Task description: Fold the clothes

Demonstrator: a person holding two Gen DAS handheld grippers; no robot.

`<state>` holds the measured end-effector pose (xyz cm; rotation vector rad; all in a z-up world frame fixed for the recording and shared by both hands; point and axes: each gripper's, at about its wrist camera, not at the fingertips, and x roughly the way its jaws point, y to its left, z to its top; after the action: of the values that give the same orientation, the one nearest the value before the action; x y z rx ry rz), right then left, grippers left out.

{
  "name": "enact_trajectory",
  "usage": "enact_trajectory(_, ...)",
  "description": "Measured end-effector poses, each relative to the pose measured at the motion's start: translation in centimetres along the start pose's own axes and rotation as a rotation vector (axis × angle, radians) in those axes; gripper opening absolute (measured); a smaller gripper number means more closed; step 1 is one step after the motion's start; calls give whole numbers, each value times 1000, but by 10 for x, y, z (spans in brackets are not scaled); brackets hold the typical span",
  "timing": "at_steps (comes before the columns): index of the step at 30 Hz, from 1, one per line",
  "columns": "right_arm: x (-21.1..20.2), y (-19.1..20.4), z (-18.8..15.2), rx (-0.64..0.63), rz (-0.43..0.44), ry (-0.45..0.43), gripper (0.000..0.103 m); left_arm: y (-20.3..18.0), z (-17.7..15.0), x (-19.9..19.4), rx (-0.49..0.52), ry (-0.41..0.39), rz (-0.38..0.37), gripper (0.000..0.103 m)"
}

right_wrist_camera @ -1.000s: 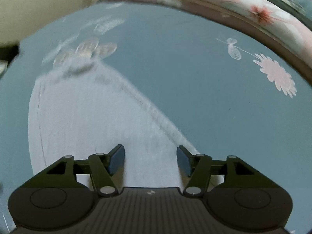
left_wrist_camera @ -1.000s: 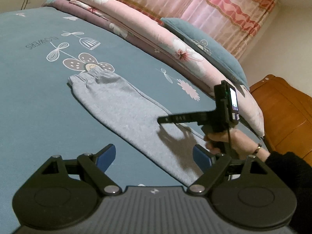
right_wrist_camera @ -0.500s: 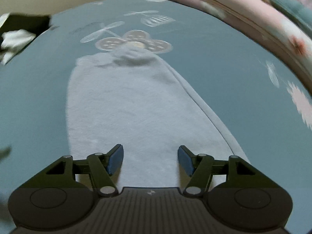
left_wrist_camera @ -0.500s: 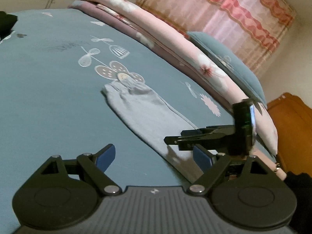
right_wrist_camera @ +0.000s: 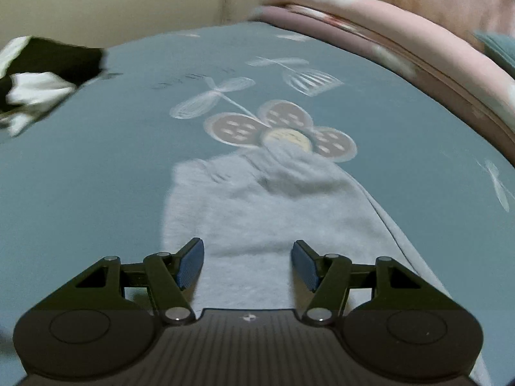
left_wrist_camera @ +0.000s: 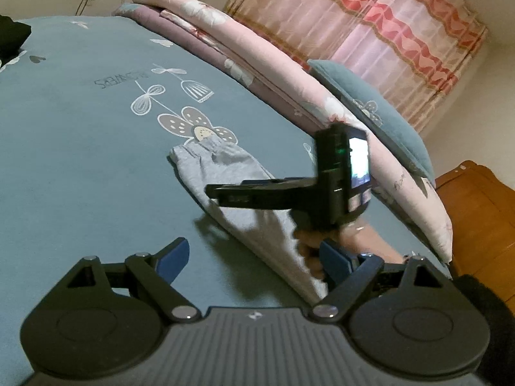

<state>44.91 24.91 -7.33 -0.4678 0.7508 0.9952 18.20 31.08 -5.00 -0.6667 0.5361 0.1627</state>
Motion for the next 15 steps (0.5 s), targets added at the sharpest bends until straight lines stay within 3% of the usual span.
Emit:
enact_trajectory(6, -67, -59, -15, 58, -89, 62, 67, -11, -4, 7, 7, 39, -60, 89)
enact_trajectory(11, -139, -109, -68, 134, -210, 132, 67, -44, -23, 32, 77, 142, -121, 89)
enact_trajectory(15, -187, -141, -120, 255, -287, 177, 69, -68, -35, 39, 112, 175, -166, 89)
